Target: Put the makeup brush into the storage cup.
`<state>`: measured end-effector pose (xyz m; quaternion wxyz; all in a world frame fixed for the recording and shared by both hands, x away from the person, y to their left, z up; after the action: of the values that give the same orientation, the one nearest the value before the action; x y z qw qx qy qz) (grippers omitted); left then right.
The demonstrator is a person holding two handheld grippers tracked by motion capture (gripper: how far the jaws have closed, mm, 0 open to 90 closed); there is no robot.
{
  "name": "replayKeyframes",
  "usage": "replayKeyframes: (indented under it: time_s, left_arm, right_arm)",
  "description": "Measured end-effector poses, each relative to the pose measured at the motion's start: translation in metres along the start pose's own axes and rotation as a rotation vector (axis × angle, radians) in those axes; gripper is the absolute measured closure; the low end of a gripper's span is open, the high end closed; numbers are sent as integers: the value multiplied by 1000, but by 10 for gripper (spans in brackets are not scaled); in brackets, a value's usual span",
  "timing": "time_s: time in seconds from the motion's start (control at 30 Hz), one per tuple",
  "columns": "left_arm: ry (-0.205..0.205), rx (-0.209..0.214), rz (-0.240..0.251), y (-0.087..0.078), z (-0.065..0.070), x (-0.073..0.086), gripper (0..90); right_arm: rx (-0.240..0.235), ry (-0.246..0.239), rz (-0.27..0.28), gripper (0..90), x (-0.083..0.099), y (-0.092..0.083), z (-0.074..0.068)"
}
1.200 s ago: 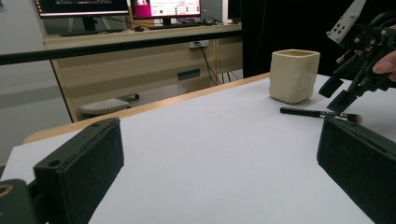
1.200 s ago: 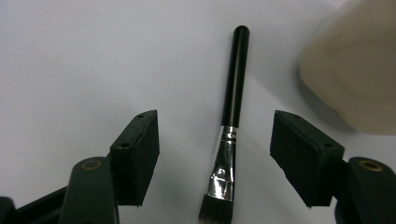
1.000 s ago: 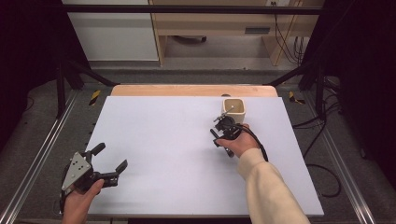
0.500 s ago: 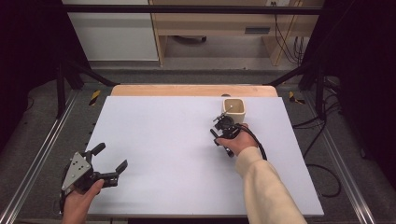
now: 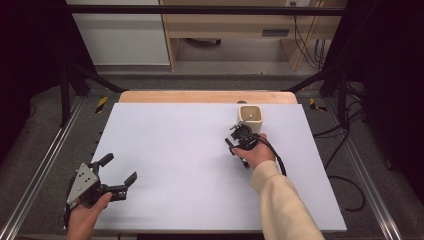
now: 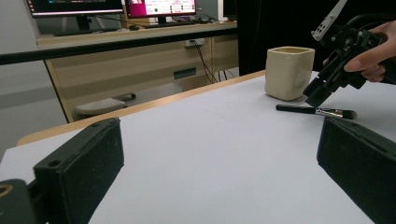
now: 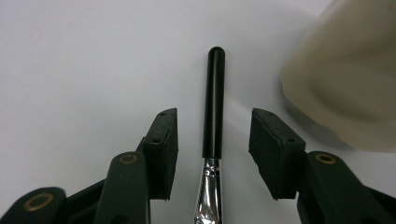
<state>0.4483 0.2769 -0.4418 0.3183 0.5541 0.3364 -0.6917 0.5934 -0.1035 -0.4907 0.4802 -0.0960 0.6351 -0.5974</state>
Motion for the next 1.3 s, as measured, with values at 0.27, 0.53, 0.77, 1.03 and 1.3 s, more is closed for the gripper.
replayKeyframes:
  time_s: [0.27, 0.53, 0.77, 1.03, 1.3]
  left_arm:
    - [7, 15, -15, 2, 3, 2, 2]
    - [14, 22, -23, 2, 4, 3, 2]
    - [15, 22, -24, 3, 4, 3, 2]
    - [22, 23, -28, 3, 5, 4, 2]
    - [37, 28, -36, 4, 9, 4, 2]
  right_arm:
    - [-6, -7, 9, 569, 4, 5, -3]
    - [-7, 15, -1, 631, 9, 10, -3]
    - [-16, 4, -5, 710, 12, 12, -2]
    - [-26, -1, -8, 791, 14, 13, -2]
    - [-47, -59, 38, 792, 14, 1, -7]
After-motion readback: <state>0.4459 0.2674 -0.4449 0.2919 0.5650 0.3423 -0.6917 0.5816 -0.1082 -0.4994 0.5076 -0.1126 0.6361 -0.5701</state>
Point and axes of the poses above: each handheld gripper's, and its own axes: y roughly forward along the jaws, x roughly out of its underside, z roughly to its right, the point moved 6 cm from there along y, roughly forward along the jaws, and after that the axes turned 14 degrees about -y, right-handed, at the moved point
